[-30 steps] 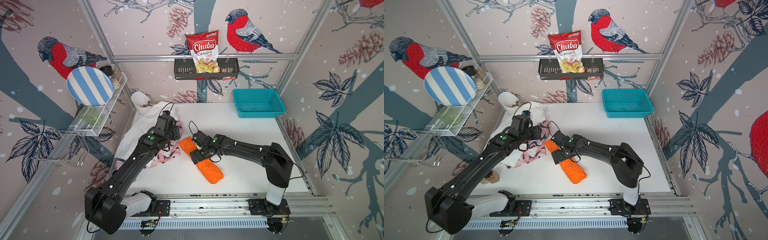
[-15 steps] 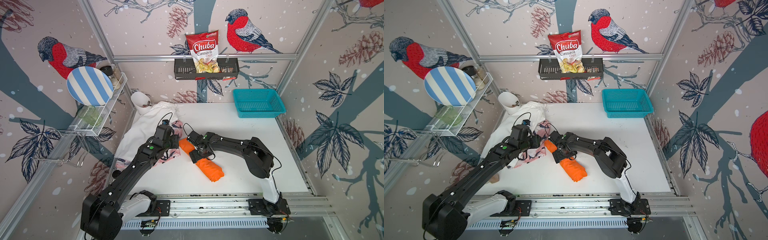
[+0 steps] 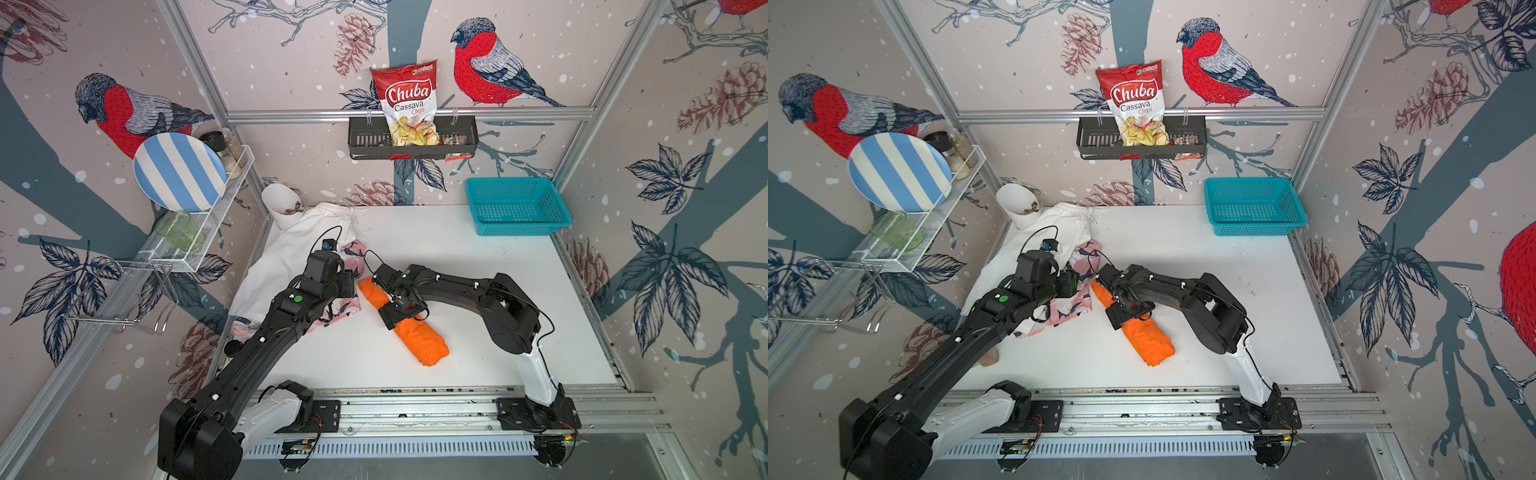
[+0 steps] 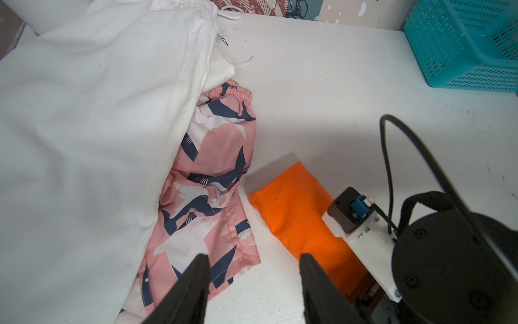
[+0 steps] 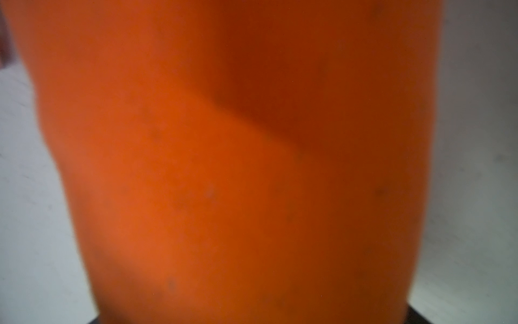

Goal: Roll up the shorts
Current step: Pick up the shorts from the center of the board.

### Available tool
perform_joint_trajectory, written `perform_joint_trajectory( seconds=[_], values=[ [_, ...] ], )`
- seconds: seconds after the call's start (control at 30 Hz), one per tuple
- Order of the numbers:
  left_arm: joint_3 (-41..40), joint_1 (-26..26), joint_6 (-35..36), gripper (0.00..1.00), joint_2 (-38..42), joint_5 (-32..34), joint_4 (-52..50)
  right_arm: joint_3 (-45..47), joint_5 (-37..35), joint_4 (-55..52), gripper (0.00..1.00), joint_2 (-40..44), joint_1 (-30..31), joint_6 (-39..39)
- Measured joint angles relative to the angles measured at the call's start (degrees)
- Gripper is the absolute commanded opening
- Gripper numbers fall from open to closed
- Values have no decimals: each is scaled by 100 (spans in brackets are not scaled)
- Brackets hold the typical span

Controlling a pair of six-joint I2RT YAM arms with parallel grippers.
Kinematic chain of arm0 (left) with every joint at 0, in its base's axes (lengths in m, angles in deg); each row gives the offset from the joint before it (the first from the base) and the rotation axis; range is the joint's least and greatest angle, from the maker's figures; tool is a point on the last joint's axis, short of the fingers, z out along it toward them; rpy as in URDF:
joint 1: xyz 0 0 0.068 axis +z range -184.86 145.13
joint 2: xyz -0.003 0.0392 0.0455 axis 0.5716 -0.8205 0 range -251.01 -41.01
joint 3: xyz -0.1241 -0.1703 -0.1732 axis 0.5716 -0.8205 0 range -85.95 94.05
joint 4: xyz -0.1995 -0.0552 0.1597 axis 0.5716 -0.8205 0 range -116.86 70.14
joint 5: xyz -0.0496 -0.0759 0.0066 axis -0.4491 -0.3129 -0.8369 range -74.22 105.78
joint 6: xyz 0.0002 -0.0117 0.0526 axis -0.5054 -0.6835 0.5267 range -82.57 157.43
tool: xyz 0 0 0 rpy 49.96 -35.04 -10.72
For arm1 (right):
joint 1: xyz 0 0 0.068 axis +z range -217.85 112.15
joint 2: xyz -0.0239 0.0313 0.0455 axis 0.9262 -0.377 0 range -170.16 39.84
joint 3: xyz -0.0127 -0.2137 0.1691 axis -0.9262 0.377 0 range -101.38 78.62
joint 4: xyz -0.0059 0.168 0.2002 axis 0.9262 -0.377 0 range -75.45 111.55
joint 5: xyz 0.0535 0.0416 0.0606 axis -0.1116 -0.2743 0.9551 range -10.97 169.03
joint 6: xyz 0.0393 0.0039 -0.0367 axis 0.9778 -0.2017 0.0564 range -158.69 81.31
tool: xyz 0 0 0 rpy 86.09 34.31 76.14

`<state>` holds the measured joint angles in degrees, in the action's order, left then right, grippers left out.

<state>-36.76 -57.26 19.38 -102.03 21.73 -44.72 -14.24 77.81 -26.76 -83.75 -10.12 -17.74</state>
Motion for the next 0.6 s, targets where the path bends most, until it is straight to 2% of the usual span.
perform_joint_trajectory(
  seconds=[0.3,0.6],
  values=[
    [-13,286,7,56,-114,-308,9,-334,-682,-769,100,-52,151,197],
    [-37,468,7,57,-162,-595,22,-844,-1353,-1198,99,-90,380,348]
  ],
)
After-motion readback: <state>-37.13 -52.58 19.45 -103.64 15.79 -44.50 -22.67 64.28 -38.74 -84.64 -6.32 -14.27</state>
